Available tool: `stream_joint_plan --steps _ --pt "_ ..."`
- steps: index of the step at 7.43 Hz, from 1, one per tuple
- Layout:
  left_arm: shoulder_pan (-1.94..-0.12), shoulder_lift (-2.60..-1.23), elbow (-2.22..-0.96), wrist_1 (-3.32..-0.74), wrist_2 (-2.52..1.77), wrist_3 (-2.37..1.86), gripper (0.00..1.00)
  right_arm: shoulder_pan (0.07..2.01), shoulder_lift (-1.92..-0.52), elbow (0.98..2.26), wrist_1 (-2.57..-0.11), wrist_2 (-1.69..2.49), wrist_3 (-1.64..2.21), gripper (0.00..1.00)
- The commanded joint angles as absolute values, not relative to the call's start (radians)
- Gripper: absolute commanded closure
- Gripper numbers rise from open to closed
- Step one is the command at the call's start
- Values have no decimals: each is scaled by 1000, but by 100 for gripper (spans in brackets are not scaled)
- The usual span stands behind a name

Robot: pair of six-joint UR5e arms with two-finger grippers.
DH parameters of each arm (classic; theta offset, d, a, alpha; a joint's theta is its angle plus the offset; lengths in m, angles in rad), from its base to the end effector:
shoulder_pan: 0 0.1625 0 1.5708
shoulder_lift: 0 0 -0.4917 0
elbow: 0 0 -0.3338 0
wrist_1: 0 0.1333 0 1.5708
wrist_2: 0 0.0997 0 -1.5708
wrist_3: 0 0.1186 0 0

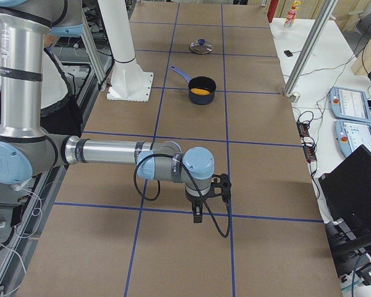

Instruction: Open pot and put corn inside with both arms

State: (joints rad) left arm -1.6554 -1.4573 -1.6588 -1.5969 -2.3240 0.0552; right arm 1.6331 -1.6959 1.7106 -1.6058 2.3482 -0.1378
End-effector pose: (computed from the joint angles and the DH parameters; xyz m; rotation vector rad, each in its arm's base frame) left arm -0.0839 -0.3720 0.7460 0.0532 0.7513 -0.0278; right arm 0.0731 -0.3665 0.7320 0.0585 -0.7755 -0.0638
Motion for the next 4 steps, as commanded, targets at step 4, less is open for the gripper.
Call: stream_joint_plan --steps 4 --pt "-1655 -1457 -1660 -1597 -2324 55 2 1626 -1689 1715 -1605 2349 -141 0"
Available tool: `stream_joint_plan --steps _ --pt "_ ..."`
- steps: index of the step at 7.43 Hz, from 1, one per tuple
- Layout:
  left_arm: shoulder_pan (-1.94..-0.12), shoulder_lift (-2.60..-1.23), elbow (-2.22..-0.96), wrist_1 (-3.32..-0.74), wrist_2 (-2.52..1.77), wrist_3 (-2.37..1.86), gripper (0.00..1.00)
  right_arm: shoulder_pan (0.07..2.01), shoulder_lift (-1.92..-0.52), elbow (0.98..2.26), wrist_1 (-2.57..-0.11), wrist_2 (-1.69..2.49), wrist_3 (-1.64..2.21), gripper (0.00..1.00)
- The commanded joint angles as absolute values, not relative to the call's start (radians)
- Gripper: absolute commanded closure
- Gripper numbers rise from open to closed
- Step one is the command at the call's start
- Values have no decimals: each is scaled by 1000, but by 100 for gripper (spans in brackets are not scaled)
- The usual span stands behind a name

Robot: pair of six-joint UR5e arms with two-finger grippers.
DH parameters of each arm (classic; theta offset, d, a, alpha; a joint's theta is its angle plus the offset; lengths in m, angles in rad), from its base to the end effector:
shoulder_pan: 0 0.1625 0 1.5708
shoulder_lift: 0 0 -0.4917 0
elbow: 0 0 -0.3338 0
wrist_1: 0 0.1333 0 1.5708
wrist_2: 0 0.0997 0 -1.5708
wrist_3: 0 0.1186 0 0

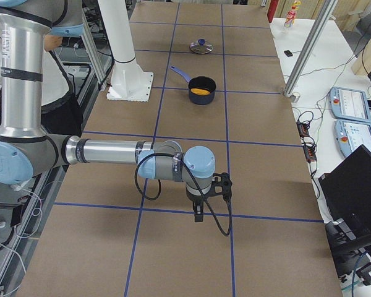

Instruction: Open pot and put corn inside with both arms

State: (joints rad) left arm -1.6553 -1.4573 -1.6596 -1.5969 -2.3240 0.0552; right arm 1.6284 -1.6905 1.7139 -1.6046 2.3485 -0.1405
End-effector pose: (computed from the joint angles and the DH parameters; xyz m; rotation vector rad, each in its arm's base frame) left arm -0.0839 -0.3721 0.7457 0.0539 0.7513 -0.0274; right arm 0.0715 -0.3703 0.7284 0.0671 -0.7750 -0.0746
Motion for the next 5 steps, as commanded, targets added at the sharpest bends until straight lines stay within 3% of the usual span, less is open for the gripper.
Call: stream_joint_plan --steps 1,5 --pt "-1655 -1457 -1660 -1597 -2324 55 2 1625 -1689 1715 -1605 2349 -141 0" --pt "-1655 -1457 -1660 -1597 -2324 55 2 1611 -1686 1717 -1603 2349 -141 0"
